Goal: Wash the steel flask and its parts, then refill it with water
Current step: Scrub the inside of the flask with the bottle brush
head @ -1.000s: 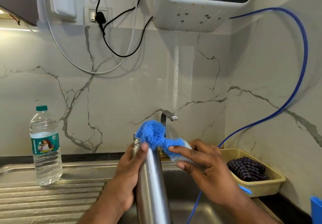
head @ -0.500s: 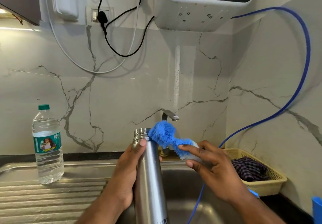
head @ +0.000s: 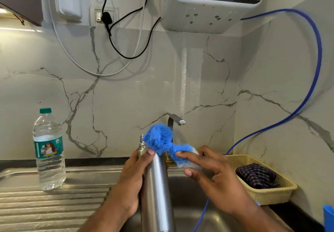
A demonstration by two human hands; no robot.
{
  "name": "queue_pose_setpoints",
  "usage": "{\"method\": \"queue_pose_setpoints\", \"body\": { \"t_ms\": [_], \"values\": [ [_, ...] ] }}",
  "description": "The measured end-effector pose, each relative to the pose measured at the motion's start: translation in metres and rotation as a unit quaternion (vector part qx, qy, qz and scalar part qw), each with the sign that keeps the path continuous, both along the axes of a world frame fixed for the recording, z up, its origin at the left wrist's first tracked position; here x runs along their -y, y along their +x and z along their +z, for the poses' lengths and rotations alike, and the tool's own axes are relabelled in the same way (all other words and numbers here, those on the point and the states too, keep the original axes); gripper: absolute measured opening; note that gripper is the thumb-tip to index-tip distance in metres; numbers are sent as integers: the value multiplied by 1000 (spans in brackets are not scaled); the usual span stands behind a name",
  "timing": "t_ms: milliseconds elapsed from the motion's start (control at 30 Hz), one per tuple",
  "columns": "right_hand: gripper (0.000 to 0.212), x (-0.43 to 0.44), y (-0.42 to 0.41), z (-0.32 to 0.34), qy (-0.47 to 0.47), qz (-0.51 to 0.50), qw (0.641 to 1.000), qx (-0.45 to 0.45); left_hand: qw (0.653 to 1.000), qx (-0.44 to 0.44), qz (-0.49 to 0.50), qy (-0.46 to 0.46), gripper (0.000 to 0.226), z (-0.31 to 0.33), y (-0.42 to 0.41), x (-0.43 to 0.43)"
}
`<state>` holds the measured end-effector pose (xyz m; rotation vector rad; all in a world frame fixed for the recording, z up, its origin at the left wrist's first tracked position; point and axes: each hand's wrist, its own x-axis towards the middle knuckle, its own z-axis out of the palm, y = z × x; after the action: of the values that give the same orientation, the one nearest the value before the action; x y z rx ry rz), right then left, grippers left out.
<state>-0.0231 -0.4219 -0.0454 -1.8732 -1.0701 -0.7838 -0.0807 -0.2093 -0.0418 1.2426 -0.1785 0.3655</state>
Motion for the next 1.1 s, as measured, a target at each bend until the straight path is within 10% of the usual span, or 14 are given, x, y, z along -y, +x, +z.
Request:
{"method": "queue_pose_setpoints", "body": {
  "t_ms": [567,700,967,1100],
  "values": [
    [44,3,3,-5,56,69,988,-125,994,-61,-78,-42,63,0,-7,-1],
    [46,2,5,-8,56,66,987,-134,996,-43,-73,-33,101,2,-7,0],
    [50,-4,0,-8,76,55,985,-142,996,-50,-38,-68,58,4,-7,-2],
    [55,-6,0,-11,79,48,985,-147,992,-81,-68,-67,79,3,-9,1]
  ]
}}
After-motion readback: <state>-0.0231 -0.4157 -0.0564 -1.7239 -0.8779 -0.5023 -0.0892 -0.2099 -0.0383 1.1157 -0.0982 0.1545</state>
